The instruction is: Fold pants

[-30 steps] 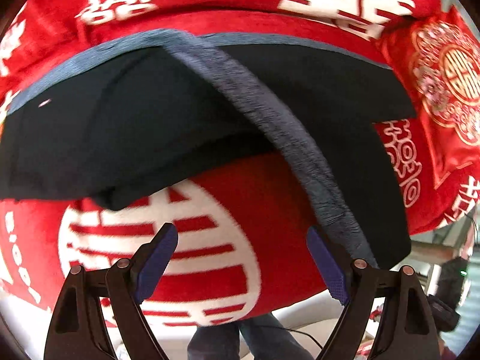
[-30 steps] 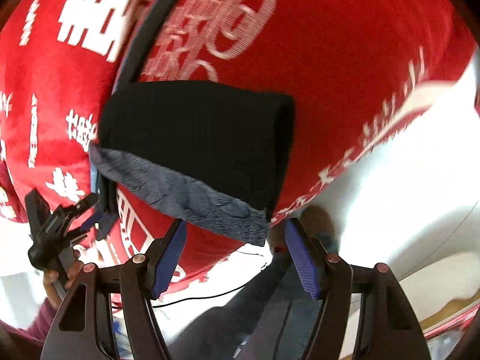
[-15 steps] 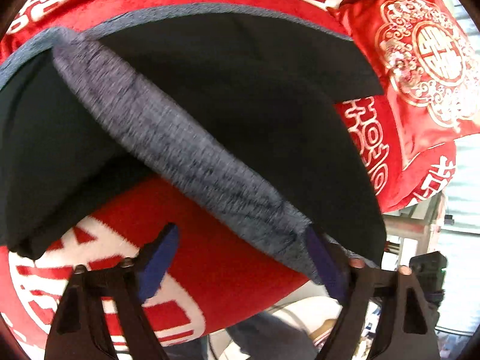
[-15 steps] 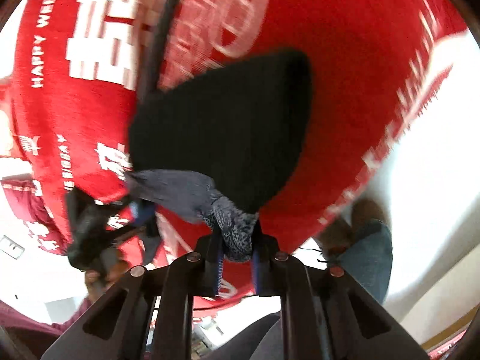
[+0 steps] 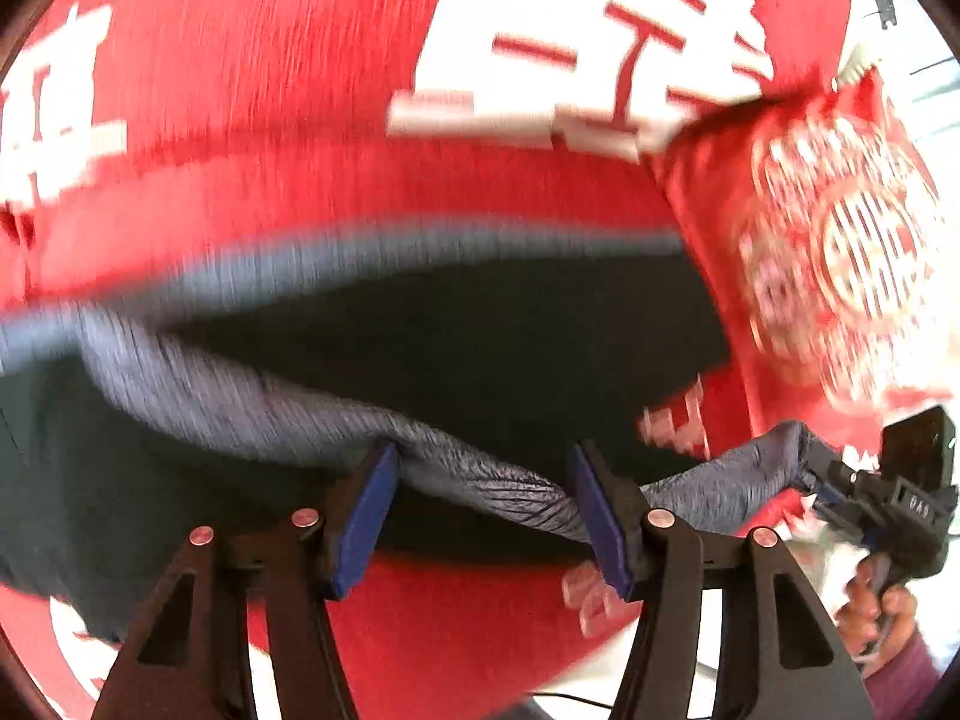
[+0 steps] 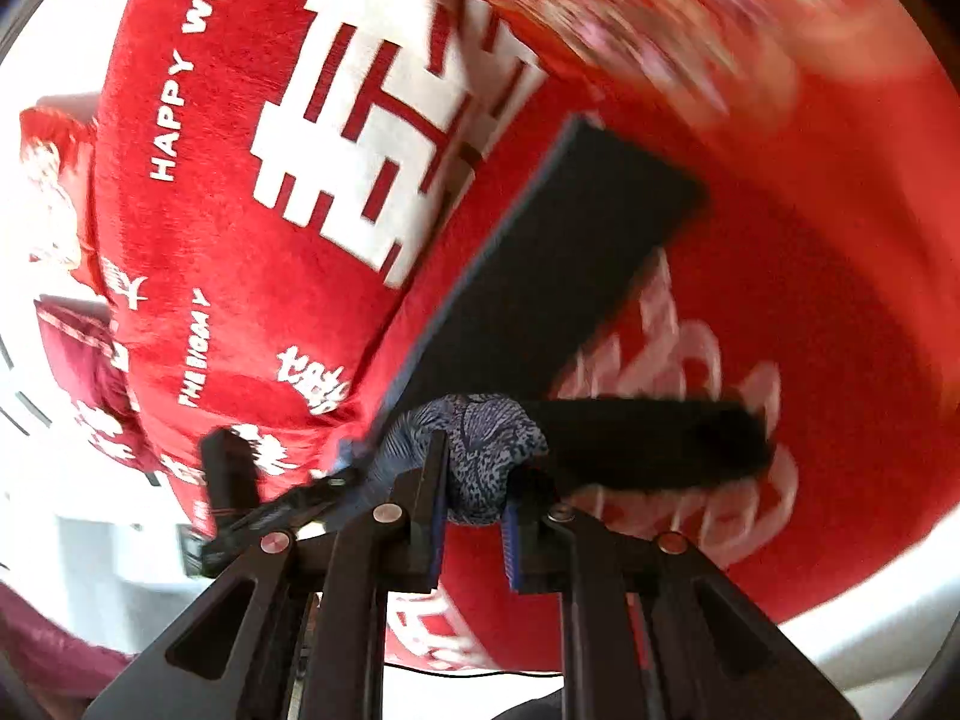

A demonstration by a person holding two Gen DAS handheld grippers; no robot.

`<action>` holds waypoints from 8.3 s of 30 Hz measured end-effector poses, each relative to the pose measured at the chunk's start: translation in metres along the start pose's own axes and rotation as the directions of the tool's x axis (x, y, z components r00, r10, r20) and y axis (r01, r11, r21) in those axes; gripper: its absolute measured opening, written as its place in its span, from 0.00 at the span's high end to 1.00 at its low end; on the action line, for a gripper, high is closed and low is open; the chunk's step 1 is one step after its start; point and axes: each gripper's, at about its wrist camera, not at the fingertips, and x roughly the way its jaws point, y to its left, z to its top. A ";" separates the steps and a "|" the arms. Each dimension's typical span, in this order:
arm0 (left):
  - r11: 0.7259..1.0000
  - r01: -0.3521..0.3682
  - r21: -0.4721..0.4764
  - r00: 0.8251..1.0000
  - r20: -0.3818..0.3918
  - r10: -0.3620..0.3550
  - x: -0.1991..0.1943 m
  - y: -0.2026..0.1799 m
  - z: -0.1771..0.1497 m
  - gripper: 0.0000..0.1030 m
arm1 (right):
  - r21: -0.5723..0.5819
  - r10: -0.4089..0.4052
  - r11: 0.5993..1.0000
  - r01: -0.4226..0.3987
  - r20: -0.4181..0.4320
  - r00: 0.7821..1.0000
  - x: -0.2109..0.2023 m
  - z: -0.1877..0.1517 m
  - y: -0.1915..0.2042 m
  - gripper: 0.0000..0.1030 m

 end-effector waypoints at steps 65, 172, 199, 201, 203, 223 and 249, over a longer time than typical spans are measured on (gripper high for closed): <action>0.890 -0.427 -0.158 0.903 -0.025 0.429 0.032 0.065 -0.007 0.29 | -0.126 -0.473 0.872 0.473 0.032 0.880 0.043 0.065 -0.029 0.39; 0.936 -0.351 0.026 0.931 0.121 0.345 -0.036 0.234 -0.039 0.00 | -0.439 -0.315 0.862 0.253 -0.073 0.946 0.266 -0.077 0.164 0.60; 0.884 -0.466 -0.032 0.876 0.122 0.466 -0.015 0.179 0.021 0.00 | -0.386 -0.487 0.783 0.488 0.110 0.867 0.231 0.008 0.122 0.37; 0.900 -0.435 -0.012 0.893 0.119 0.434 -0.017 0.160 0.017 0.00 | -0.371 -0.502 0.782 0.501 0.102 0.859 0.219 0.000 0.112 0.37; 0.915 -0.403 0.007 0.910 0.109 0.400 -0.011 0.138 0.014 0.00 | -0.355 -0.508 0.785 0.509 0.102 0.855 0.207 -0.004 0.102 0.37; 0.894 -0.440 -0.082 0.897 0.015 0.442 0.019 0.076 -0.006 0.00 | -0.241 -0.603 0.754 0.612 0.115 0.789 0.134 0.023 0.038 0.28; 0.807 -0.578 -0.121 0.815 -0.042 0.578 0.029 0.062 -0.009 0.00 | -0.218 -0.547 0.810 0.545 0.056 0.835 0.097 0.044 0.011 0.23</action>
